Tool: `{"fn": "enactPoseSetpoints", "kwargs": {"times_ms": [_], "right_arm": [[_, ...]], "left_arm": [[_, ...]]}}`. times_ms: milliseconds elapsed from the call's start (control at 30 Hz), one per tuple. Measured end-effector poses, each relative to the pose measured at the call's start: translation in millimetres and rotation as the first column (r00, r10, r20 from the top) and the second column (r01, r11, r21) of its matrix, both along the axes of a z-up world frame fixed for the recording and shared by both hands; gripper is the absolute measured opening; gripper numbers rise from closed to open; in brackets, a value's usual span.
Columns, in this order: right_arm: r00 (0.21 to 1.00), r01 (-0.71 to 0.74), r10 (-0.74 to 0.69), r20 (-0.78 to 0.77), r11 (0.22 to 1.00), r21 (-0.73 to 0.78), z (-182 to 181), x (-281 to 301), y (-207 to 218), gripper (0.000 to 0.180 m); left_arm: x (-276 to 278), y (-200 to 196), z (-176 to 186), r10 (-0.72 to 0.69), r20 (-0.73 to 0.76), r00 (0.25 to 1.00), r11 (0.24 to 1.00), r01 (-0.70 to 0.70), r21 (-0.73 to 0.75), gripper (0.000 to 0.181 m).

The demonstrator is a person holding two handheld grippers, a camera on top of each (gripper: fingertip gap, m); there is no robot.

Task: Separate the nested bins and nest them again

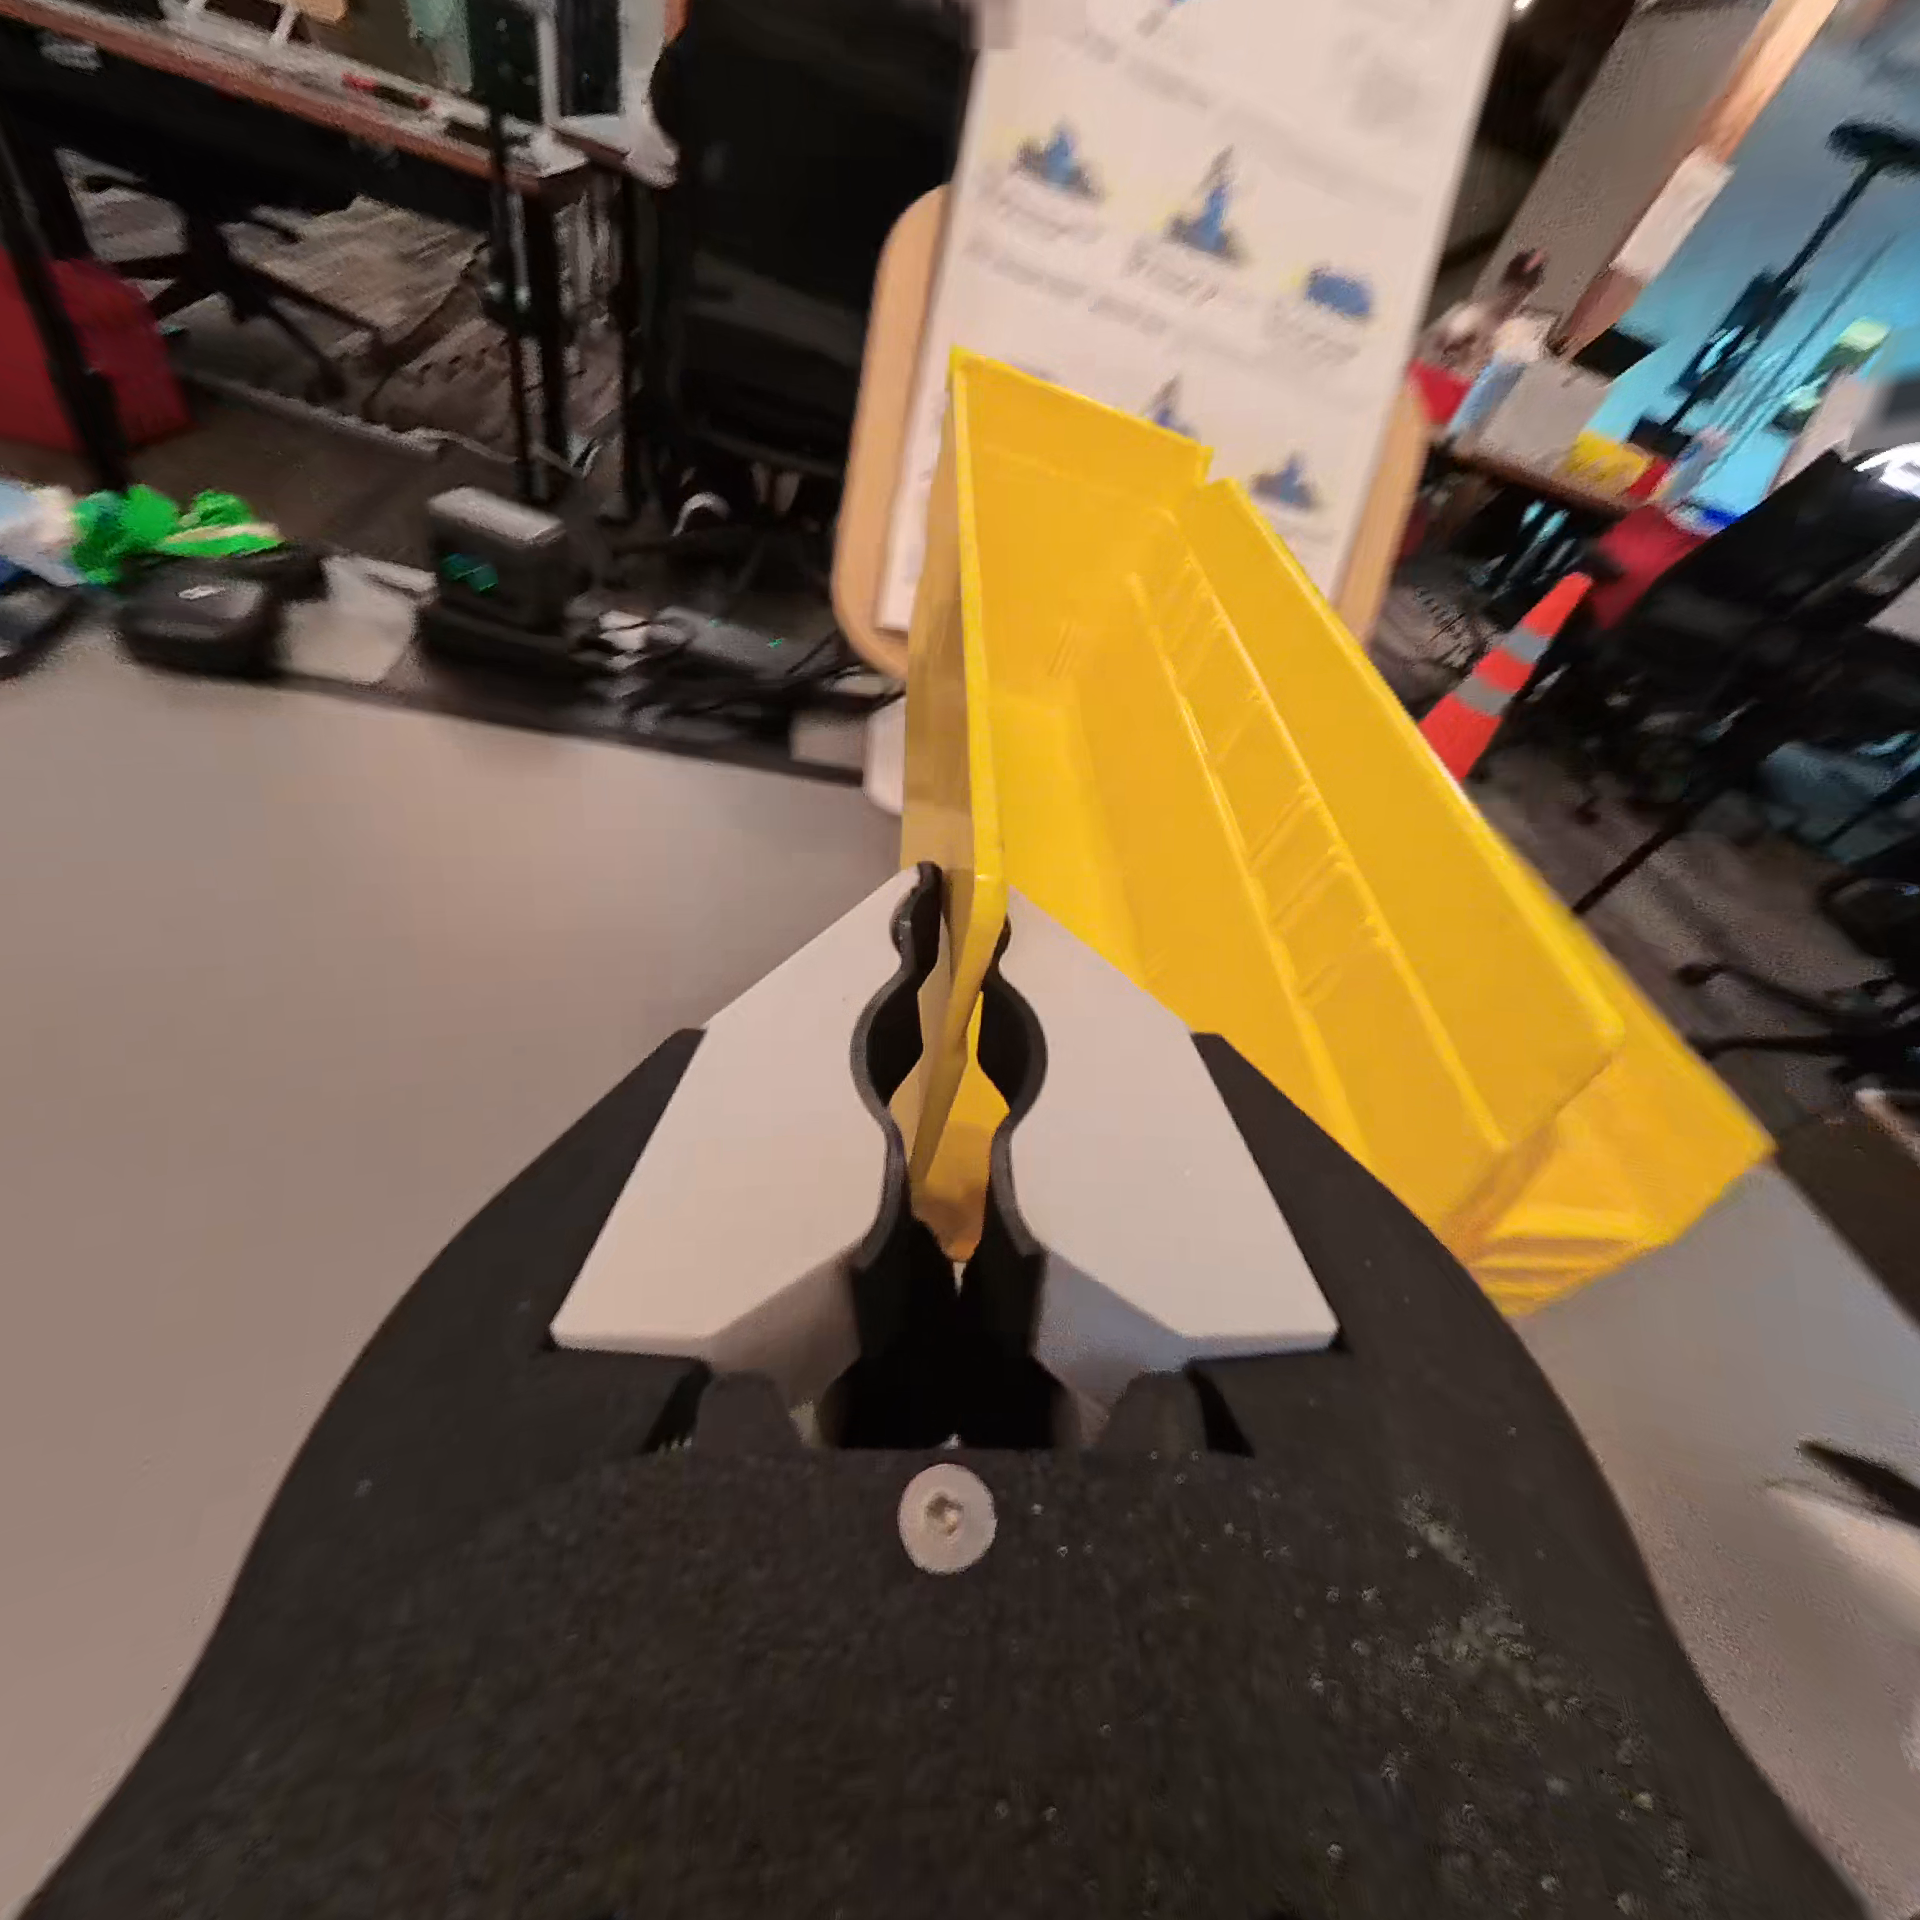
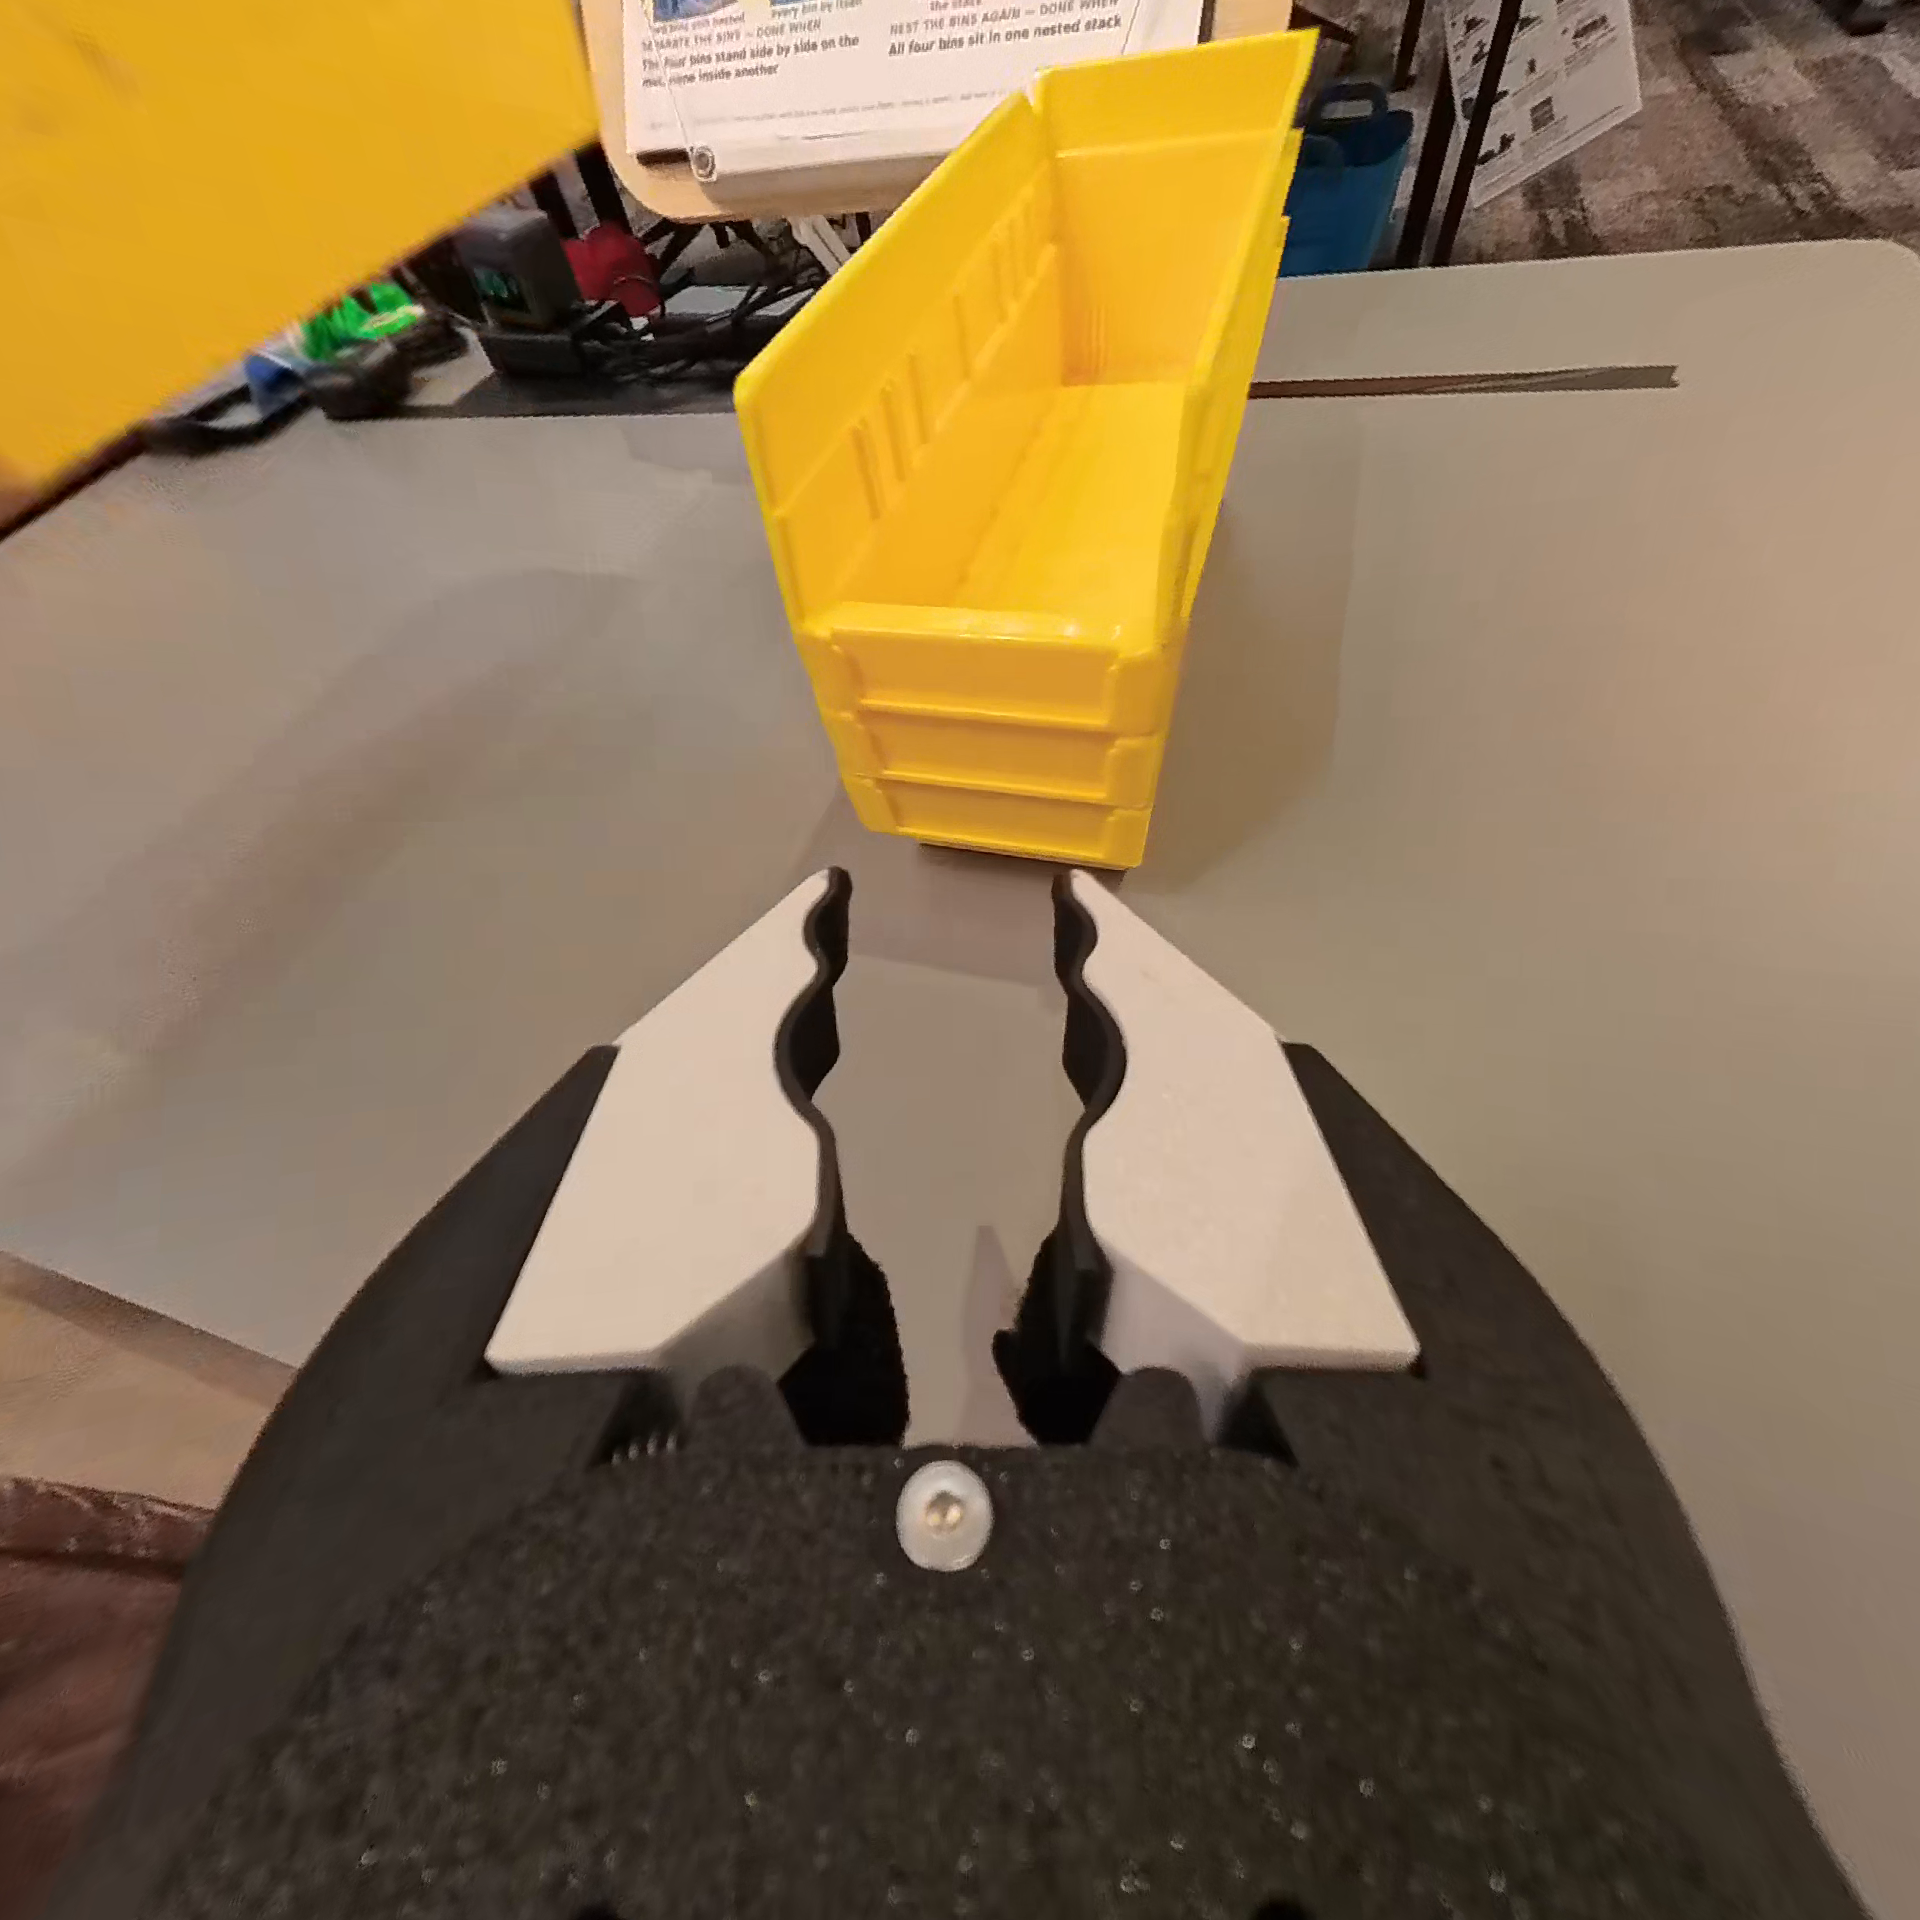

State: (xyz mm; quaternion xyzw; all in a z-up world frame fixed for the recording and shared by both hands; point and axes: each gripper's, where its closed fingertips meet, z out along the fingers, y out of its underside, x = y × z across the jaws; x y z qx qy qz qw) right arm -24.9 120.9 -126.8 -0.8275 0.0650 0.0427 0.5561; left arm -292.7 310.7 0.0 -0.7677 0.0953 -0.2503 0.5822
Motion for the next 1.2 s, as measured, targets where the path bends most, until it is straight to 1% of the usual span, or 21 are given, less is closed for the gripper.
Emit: {"fn": "enactPoseSetpoints", "kwargs": {"times_ms": [100, 200, 300, 400, 500, 567, 767, 900, 967, 1100, 1200], "right_arm": [[1.000, 0.003, -0.003, -0.004, 1.000, 0.007, 2, 1, 0, 0.039], [1.000, 0.004, -0.004, -0.003, 1.000, 0.011, 4, 2, -1, 0.039], [1.000, 0.018, -0.018, 0.000, 1.000, 0.017, 7, 7, -3, 0.039], [0.999, 0.039, -0.039, -0.010, 0.999, 0.027, 10, 15, -6, 0.039], [0.998, 0.057, -0.056, -0.039, 0.998, 0.034, 11, 22, -10, 0.039], [0.997, 0.063, -0.061, -0.052, 0.997, 0.041, 13, 25, -11, 0.039], [0.996, 0.068, -0.065, -0.064, 0.997, 0.039, 13, 28, -12, 0.039], [0.997, 0.055, -0.054, -0.054, 0.998, 0.031, 11, 24, -9, 0.039], [0.998, 0.048, -0.047, -0.046, 0.999, 0.025, 10, 22, -8, 0.039], [0.999, 0.039, -0.038, -0.038, 0.999, 0.018, 8, 19, -7, 0.039], [0.999, 0.044, -0.043, -0.024, 0.999, 0.015, 8, 22, -8, 0.039]], "left_arm": [[70, -17, 30, -0.032, 0.091, 0.995, 0.999, 0.030, 0.018, 0.000], [139, -36, 42, -0.048, 0.156, 0.987, 0.999, 0.048, 0.003, 0.001], [198, -55, 38, -0.063, 0.126, 0.990, 0.998, 0.065, -0.008, 0.001], [233, -62, 21, -0.027, 0.068, 0.997, 0.999, 0.028, -0.017, 0.000], [248, -62, 4, 0.014, 0.008, 1.000, 1.000, -0.014, -0.002, 0.000], [254, -61, -6, 0.018, -0.009, 1.000, 1.000, -0.018, -0.009, 0.000], [246, -51, -21, 0.070, -0.013, 0.997, 0.997, -0.070, -0.041, 0.000], [250, -50, -33, 0.046, -0.016, 0.999, 0.997, -0.047, -0.059, 0.001], [252, -49, -38, 0.062, -0.020, 0.998, 0.997, -0.063, -0.054, 0.000], [254, -45, -60, 0.086, -0.059, 0.995, 0.994, -0.089, -0.061, 0.001], [253, -44, -67, 0.088, -0.114, 0.990, 0.996, -0.088, 0.004, 0.001]]}}
